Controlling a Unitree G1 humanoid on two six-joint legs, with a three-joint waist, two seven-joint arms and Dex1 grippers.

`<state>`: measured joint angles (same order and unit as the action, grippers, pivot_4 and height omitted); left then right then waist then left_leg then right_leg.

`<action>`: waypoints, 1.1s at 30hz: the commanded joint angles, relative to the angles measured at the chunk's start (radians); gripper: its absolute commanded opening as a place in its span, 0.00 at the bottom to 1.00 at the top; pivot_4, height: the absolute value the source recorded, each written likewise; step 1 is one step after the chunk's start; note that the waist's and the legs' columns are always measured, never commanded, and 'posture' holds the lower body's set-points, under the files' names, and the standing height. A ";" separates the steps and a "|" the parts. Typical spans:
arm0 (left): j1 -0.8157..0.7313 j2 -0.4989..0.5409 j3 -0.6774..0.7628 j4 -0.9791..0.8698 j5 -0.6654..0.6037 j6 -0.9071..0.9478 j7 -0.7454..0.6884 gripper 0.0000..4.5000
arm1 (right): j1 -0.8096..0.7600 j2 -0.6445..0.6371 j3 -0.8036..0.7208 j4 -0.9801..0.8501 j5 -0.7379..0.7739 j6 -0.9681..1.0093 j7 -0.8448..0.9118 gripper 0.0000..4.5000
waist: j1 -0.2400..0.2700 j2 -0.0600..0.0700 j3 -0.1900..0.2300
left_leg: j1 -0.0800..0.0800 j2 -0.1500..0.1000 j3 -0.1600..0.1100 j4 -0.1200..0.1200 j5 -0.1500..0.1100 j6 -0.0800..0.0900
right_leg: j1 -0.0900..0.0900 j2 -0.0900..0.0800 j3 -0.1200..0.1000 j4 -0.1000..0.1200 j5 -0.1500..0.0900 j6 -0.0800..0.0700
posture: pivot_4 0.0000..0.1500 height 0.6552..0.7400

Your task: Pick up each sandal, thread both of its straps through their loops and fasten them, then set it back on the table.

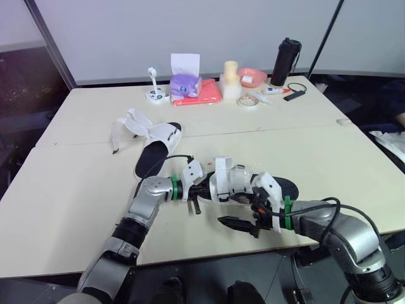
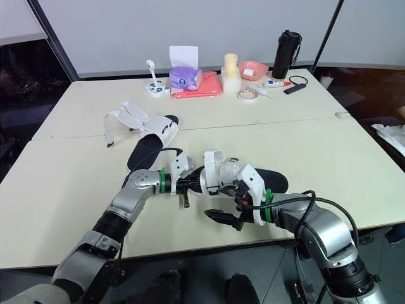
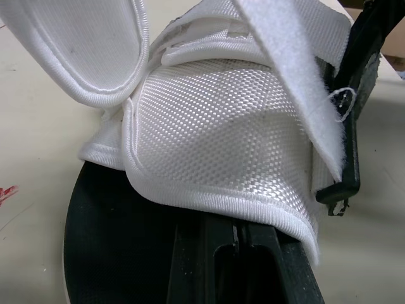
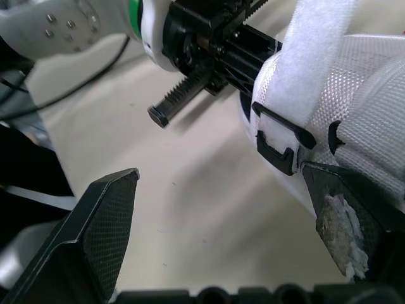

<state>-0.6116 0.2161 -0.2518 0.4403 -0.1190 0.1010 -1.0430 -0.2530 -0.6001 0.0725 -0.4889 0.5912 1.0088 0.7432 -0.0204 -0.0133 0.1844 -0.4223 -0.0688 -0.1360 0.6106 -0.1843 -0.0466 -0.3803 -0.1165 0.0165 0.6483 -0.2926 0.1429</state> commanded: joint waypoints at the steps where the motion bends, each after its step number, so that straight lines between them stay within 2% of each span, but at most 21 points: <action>1: 0.024 -0.015 -0.040 0.019 0.016 0.018 -0.015 0.00 | -0.034 0.029 0.020 -0.006 0.076 0.033 0.031 0.98 | 0.001 0.000 0.000 | 0.000 0.000 0.000 0.000 0.000 0.000 | 0.000 0.000 0.000 0.000 0.000 0.000 | 1.00 1.00; 7: 0.025 -0.017 -0.036 0.021 0.019 0.017 -0.012 0.00 | -0.019 -0.030 0.077 -0.017 0.047 0.010 0.064 0.98 | 0.015 0.001 0.000 | -0.004 -0.003 -0.001 0.000 -0.001 0.001 | -0.001 -0.002 -0.001 -0.001 0.000 0.001 | 1.00 1.00; 26: 0.028 -0.023 -0.042 0.019 0.021 0.014 -0.014 0.00 | -0.066 0.048 0.051 0.089 0.010 0.012 -0.052 0.98 | 0.011 0.001 0.000 | -0.003 -0.003 -0.001 0.000 -0.001 0.001 | -0.001 -0.002 -0.001 -0.001 -0.001 0.001 | 1.00 1.00; 29: 0.027 -0.026 -0.044 0.020 0.022 0.014 -0.013 0.00 | -0.067 0.049 0.042 0.098 0.011 0.020 -0.061 0.81 | 0.013 0.001 0.000 | -0.003 -0.003 -0.001 0.001 -0.001 0.001 | -0.001 -0.002 -0.001 -0.001 -0.001 0.001 | 1.00 1.00; 33: 0.025 -0.029 -0.044 0.023 0.022 0.013 -0.012 0.00 | -0.067 0.042 0.039 0.106 0.017 0.026 -0.068 0.36 | 0.014 0.001 0.000 | -0.004 -0.003 -0.001 0.000 -0.001 0.001 | -0.001 -0.003 -0.001 -0.001 -0.001 0.001 | 1.00 1.00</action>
<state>-0.6086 0.1906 -0.2570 0.4399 -0.1187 0.0989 -1.0456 -0.3047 -0.5586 0.1371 -0.3688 0.6014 1.0357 0.6781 -0.0063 -0.0128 0.1840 -0.4260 -0.0720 -0.1373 0.6110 -0.1852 -0.0453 -0.3812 -0.1190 0.0157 0.6470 -0.2933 0.1441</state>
